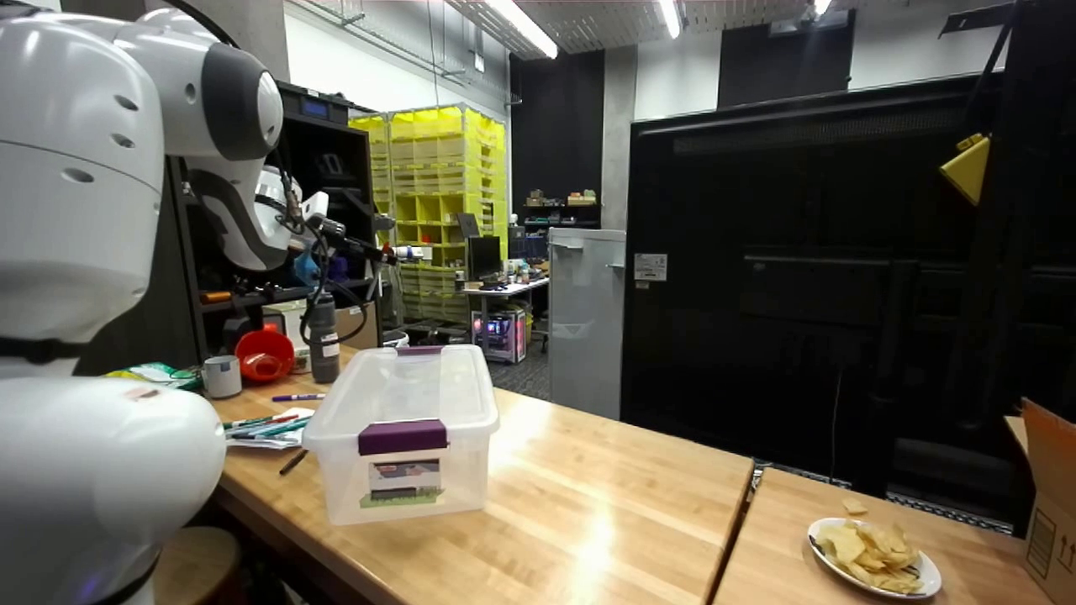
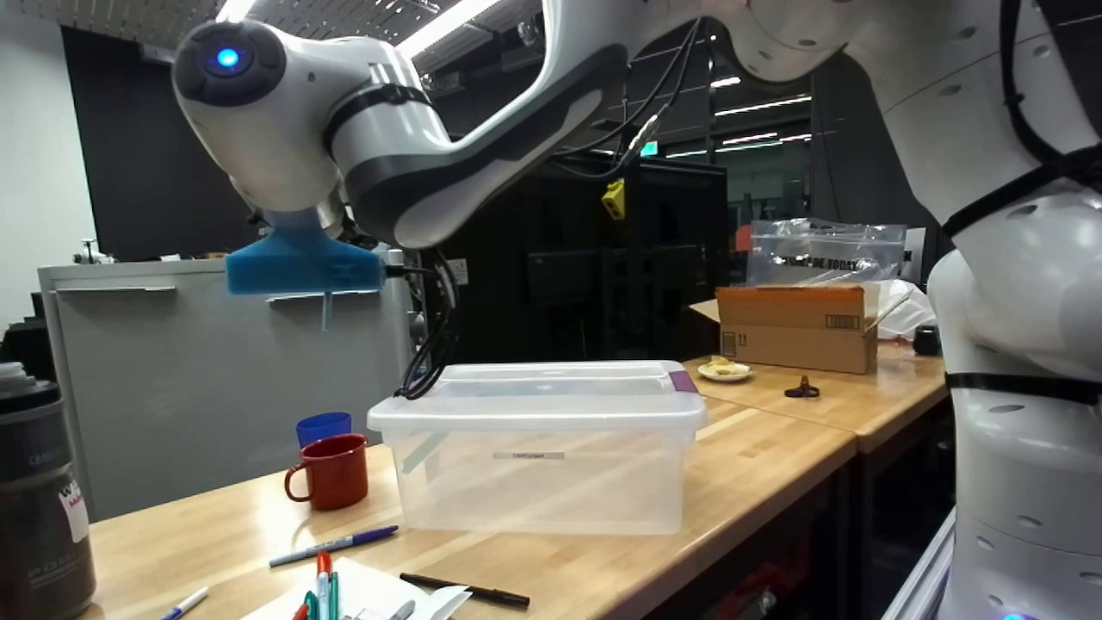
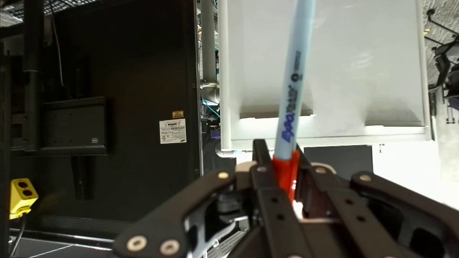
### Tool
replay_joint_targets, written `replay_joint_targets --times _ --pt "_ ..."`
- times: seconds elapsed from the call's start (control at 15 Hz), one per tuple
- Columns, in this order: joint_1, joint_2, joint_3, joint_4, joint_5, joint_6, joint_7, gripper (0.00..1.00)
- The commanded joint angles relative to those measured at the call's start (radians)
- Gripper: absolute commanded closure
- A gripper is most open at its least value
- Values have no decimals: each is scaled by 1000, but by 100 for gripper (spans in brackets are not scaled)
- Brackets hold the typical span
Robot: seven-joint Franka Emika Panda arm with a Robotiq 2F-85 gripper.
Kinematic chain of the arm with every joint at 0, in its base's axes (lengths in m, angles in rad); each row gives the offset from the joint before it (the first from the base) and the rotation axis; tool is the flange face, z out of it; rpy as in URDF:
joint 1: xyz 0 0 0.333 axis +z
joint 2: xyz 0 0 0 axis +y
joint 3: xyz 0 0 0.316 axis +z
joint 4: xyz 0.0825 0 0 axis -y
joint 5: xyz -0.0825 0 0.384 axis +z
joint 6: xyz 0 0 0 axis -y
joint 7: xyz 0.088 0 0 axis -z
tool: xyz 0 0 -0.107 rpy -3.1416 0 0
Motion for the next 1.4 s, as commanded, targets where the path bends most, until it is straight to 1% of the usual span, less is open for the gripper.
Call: replay_joint_targets --times 0.0,0.4,0.53,0.67,0.93,1.13,1.33 --pt "-9 -38 37 -44 24 90 -3 96" --pt "-18 -178 96 -275 0 479 54 96" --pt "-19 -231 92 -325 -33 529 96 96" --pt "-34 -283 83 -362 -39 569 135 96" --pt "-69 -366 68 -409 -30 609 156 96" --pt "-88 -391 62 -431 -32 627 156 96" --pt "-102 -386 58 -447 -35 651 163 96"
